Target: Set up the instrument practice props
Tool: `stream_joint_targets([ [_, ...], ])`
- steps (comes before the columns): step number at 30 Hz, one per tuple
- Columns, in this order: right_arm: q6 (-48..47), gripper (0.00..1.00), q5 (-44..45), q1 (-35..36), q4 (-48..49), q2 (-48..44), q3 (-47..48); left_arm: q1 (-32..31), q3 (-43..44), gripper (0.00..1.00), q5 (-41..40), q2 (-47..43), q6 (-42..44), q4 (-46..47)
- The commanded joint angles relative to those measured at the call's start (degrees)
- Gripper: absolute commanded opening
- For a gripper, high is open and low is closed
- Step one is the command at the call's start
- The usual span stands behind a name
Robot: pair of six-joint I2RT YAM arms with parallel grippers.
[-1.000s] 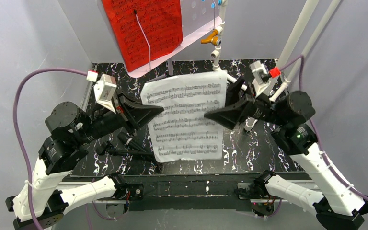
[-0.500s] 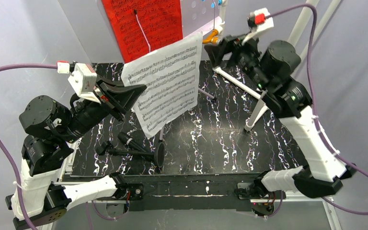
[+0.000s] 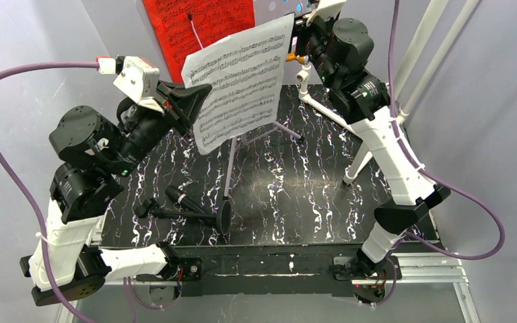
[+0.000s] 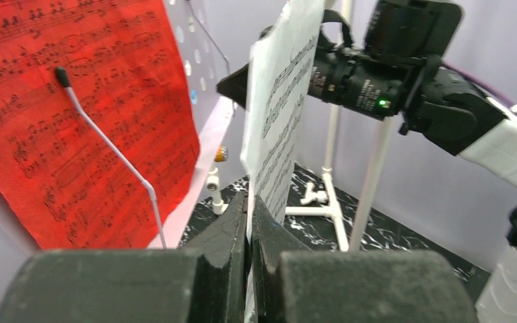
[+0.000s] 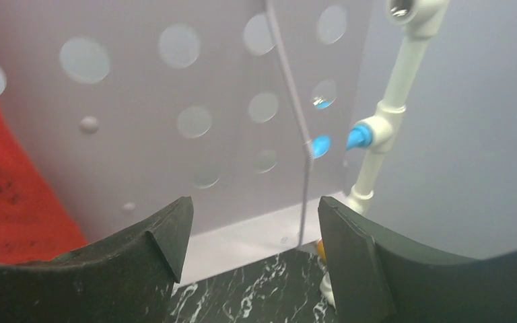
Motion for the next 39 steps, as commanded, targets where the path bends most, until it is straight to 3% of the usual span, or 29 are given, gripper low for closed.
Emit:
stream_joint_targets([
  [1,-1.59,0.76,0.17,-2.08,6.8,0.78,5.41,0.29,2.01,0.0,-6.99,0.64,3.59,5.49],
  [7,-0.88,0.73,-4.97,-4.84,11.29,2.38,4.98,0.27,1.33,0.0,-9.98,1.92,5.54,11.65],
  [24,2.1,0.46,-15.28,-8.81,20.82,7.24,7.32,0.28,4.92,0.0,-12.03,7.29,6.15,20.71],
  [39,1.9,0.3,-17.74,-9.04,22.43,9.06,8.1,0.33,6.55,0.0,-13.79,10.64,9.5,24.74],
])
